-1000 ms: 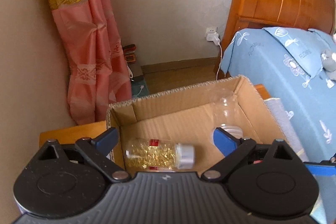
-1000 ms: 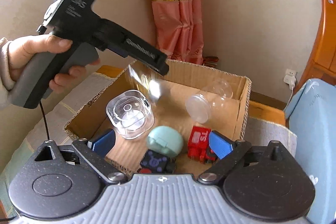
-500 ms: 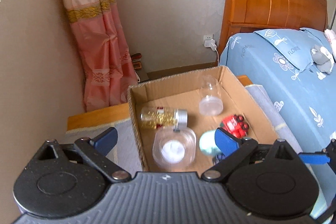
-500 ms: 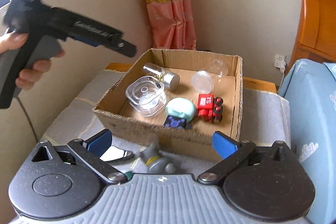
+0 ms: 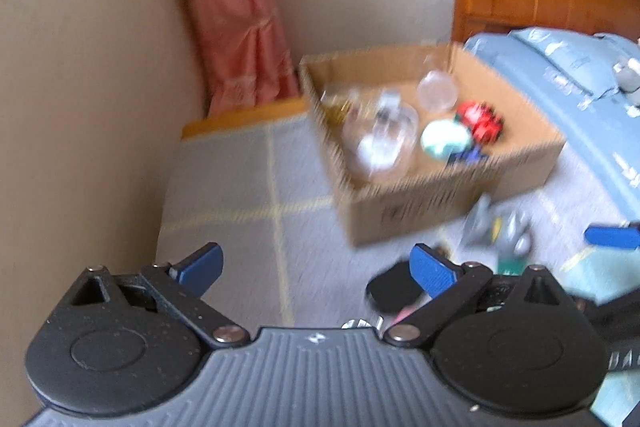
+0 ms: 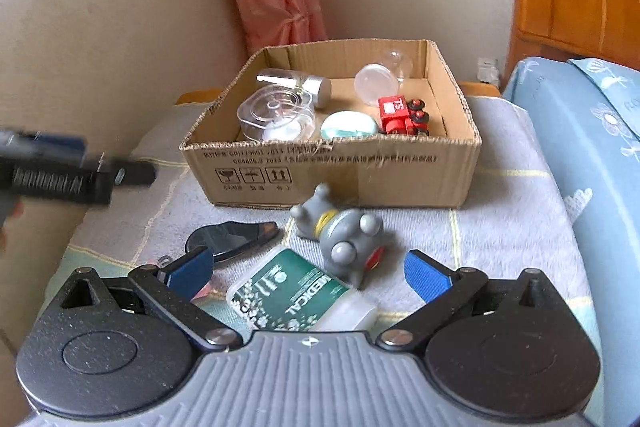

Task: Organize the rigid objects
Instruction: 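Withdraw both grippers from the box toward pink keychain and white MEDICAL bottle, then lower left gripper onto pink keychain while right gripper approaches white MEDICAL bottle, then close left gripper on pink keychain while right gripper closes on MEDICAL bottle, then carry both into the box, open left gripper on keychain while right releases MEDICAL bottle, then withdraw both grippers toward black teardrop key fob and grey toy figure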

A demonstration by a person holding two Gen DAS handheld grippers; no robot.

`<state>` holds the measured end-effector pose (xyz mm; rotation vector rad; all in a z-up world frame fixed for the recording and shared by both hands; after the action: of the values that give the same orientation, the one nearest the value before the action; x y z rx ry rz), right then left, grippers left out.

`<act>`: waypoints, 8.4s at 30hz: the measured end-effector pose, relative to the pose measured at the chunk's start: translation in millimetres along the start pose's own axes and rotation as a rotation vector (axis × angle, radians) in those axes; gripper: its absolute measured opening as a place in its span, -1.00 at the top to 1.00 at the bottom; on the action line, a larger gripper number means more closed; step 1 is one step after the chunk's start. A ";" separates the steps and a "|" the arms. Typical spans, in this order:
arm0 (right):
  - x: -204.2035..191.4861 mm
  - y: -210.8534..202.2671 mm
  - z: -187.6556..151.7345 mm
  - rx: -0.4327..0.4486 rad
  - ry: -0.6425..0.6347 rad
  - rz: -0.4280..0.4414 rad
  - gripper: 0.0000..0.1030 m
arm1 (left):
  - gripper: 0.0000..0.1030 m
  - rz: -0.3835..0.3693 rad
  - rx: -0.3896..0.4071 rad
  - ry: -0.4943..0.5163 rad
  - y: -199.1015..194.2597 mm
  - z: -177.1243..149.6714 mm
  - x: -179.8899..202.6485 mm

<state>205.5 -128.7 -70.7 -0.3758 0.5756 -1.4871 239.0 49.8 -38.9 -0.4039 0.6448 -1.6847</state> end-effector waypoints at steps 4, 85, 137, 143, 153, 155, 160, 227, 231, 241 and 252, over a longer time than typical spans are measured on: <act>-10.8 8.0 -8.1 0.000 0.028 -0.046 -1.00 | -0.93 0.038 -0.003 -0.012 -5.0 -17.7 -11.1; 25.8 16.9 -67.0 -0.040 -0.195 0.003 -1.00 | -0.61 -0.164 0.003 -0.087 13.6 -100.3 17.6; 14.1 30.6 -41.4 -0.127 -0.282 0.065 -0.69 | 0.02 -0.135 -0.042 -0.056 17.3 -89.8 24.5; 15.1 21.9 -36.6 -0.130 -0.293 0.078 -0.69 | 0.02 -0.162 -0.053 -0.017 10.1 -84.2 23.2; 26.6 -3.9 -18.0 -0.116 -0.273 0.114 -0.69 | 0.02 -0.233 -0.070 0.028 -12.0 -59.1 19.4; 28.9 -9.8 -11.9 -0.104 -0.267 0.118 -0.69 | 0.02 -0.248 -0.068 0.039 -17.4 -52.2 21.1; 34.8 -24.3 5.4 -0.067 -0.258 0.130 -0.69 | 0.02 -0.286 -0.055 0.057 -32.1 -33.7 27.8; 32.8 191.5 199.3 -0.057 -0.202 0.114 -0.87 | -0.93 -0.183 0.048 -0.001 54.0 41.0 -22.4; 31.8 184.3 193.3 -0.054 -0.188 0.124 -0.98 | -0.93 -0.186 0.052 0.006 52.7 39.2 -19.9; 26.3 128.8 179.5 -0.031 -0.206 0.124 -0.98 | -0.93 -0.200 0.070 0.019 30.9 35.9 -2.8; 28.1 46.8 119.4 -0.015 -0.137 0.083 -1.00 | -0.99 -0.126 0.105 0.038 -7.9 13.7 12.7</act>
<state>311.9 -166.9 -4.0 -0.4560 0.4876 -1.3666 238.2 35.7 -24.3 -0.3437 0.5656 -1.8411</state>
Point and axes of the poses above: each gripper's, at about its wrist camera, not at the fingertips, and y roughly the way its jaws point, x to its right, z to its top, the point moved 4 cm from there along y, roughly the way its jaws point, and after that the axes turned 10 degrees about x, right-handed, at the moved point
